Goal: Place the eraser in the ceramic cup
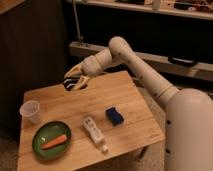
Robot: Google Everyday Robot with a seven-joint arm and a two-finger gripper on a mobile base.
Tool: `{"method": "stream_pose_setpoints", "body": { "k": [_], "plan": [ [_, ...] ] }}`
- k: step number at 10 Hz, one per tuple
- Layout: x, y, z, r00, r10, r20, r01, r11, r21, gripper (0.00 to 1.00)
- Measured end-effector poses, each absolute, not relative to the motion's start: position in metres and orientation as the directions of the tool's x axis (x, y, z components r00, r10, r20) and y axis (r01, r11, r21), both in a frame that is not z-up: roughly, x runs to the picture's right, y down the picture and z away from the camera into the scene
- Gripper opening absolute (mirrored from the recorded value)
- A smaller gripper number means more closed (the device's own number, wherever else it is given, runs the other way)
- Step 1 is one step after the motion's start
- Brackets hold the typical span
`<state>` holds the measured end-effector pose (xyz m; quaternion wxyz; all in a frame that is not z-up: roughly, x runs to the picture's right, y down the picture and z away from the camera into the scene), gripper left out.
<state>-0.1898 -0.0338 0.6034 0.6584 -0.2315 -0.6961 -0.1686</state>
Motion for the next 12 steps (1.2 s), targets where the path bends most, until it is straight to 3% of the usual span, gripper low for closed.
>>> {"method": "stream_pose_setpoints", "body": {
  "k": [4, 12],
  "plan": [
    [-0.266, -0.02, 0.562, -0.147, 0.083, 0.986, 0.629, 0.777, 0.028, 0.0],
    [-0.277, -0.018, 0.568, -0.188, 0.119, 0.975, 0.627, 0.779, 0.026, 0.0]
  ]
}}
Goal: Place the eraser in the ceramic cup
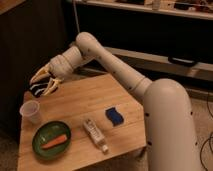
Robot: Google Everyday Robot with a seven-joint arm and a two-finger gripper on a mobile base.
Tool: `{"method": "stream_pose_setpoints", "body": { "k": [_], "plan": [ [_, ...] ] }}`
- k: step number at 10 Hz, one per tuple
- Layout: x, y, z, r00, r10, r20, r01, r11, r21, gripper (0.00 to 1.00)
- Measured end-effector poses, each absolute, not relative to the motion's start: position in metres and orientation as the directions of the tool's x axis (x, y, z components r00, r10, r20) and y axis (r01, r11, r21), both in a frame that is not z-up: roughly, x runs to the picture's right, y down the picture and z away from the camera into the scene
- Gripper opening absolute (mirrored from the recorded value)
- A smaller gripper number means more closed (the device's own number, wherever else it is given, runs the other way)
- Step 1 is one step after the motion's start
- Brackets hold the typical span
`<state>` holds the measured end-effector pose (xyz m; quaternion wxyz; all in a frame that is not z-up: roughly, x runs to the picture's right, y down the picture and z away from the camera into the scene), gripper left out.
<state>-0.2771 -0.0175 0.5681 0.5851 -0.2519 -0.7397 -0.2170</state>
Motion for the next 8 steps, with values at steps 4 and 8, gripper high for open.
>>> {"method": "stream_pose_setpoints", "body": {
  "k": [4, 8],
  "plan": [
    [-0.343, -0.018, 0.579, -0.294, 0.205, 0.934, 0.636, 0.771, 0.031, 0.0],
    [-0.365, -0.004, 0.592, -0.293, 0.277, 0.915, 0.674, 0.738, -0.008, 0.0]
  ]
}}
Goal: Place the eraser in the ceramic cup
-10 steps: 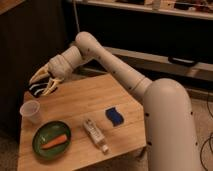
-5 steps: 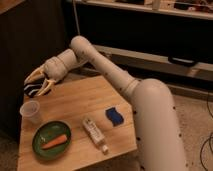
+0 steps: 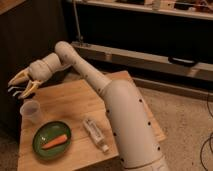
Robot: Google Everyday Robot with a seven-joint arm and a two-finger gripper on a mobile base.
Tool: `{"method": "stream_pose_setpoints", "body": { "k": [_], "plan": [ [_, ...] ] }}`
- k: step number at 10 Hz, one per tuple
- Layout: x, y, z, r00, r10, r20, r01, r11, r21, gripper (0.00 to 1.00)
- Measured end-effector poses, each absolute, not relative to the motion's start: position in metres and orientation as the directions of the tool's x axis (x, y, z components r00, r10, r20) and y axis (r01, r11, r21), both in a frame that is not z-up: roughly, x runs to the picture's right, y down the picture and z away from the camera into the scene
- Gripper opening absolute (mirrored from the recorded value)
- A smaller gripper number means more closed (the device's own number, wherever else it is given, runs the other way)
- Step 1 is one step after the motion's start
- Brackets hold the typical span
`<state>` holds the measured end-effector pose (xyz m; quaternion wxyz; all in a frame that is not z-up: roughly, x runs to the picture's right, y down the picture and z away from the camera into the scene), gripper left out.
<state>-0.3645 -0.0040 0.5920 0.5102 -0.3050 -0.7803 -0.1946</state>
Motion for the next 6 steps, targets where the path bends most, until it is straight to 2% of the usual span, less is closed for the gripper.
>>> {"method": "stream_pose_setpoints", "body": {
  "k": [6],
  "plan": [
    [-0.38, 0.019, 0.616, -0.228, 0.341, 0.912, 0.727, 0.683, -0.073, 0.0]
  ]
}}
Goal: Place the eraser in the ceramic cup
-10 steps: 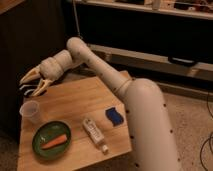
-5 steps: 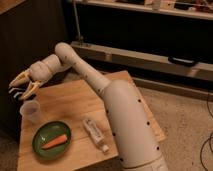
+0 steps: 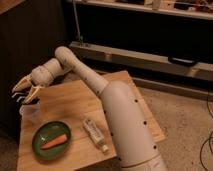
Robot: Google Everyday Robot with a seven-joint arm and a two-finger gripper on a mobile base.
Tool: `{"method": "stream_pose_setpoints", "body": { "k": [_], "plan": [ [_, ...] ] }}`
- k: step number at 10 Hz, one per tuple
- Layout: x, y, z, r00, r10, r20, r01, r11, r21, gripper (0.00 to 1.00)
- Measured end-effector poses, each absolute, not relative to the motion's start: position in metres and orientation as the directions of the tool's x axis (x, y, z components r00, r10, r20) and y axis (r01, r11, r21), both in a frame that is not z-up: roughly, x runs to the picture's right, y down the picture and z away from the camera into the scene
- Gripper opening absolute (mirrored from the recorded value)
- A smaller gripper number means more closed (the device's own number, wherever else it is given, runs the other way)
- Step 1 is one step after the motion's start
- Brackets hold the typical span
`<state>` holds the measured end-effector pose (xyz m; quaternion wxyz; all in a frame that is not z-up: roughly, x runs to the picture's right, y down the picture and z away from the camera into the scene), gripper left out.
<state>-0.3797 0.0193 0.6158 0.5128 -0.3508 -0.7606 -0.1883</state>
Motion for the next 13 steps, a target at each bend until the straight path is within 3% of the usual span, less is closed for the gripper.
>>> {"method": "stream_pose_setpoints", "body": {
  "k": [4, 5, 11, 13],
  "plan": [
    [-0.398, 0.035, 0.64, -0.21, 0.415, 0.885, 0.745, 0.654, -0.13, 0.01],
    [-0.397, 0.038, 0.644, -0.194, 0.426, 0.884, 0.751, 0.644, -0.145, 0.06],
    [-0.417, 0.043, 0.658, -0.172, 0.441, 0.881, 0.78, 0.607, -0.151, 0.68],
    [-0.422, 0.044, 0.661, -0.18, 0.451, 0.874, 0.78, 0.607, -0.153, 0.8]
  ]
}}
